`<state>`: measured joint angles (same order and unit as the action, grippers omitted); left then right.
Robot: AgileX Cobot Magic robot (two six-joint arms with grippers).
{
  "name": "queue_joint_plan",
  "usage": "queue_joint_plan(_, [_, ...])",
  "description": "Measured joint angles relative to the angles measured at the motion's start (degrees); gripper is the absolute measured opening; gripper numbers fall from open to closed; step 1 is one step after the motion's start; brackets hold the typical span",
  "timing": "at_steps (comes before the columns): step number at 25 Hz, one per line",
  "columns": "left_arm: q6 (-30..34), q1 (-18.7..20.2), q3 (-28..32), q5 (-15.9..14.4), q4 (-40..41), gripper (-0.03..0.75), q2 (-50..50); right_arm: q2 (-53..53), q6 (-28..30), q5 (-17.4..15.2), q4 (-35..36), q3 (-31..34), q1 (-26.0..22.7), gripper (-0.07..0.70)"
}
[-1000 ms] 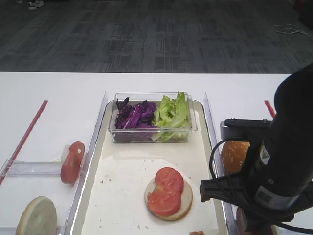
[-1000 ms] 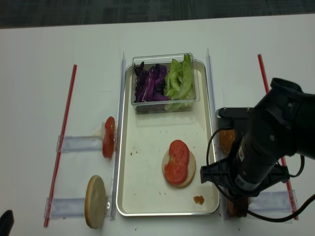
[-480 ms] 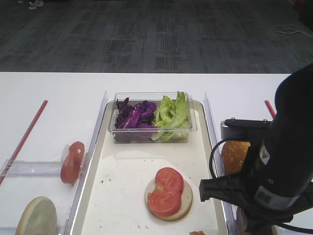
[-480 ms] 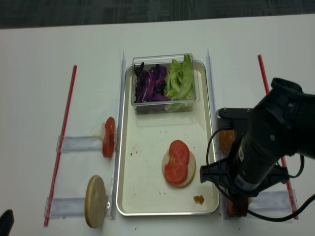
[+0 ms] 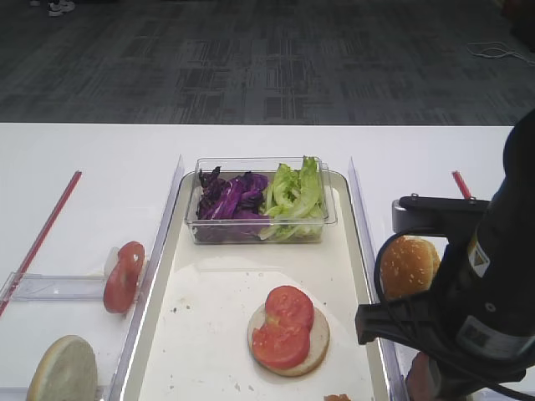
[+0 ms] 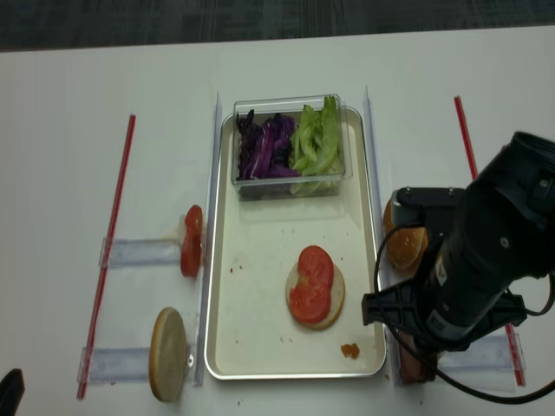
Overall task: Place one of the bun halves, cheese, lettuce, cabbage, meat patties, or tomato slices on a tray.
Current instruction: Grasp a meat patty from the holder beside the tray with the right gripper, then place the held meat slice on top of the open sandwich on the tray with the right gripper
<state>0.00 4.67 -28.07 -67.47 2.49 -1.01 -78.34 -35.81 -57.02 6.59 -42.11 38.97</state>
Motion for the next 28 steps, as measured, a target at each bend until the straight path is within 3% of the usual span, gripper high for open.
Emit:
queue_joint_plan(17, [0.0, 0.0, 0.0, 0.0, 0.0, 0.225, 0.0, 0.0, 0.78, -4.81, -0.74, -8.47, 0.0, 0.084])
queue_joint_plan(28, [0.0, 0.0, 0.0, 0.0, 0.0, 0.225, 0.0, 0.0, 5.62, 4.88, 4.6, -8.94, 0.0, 0.084])
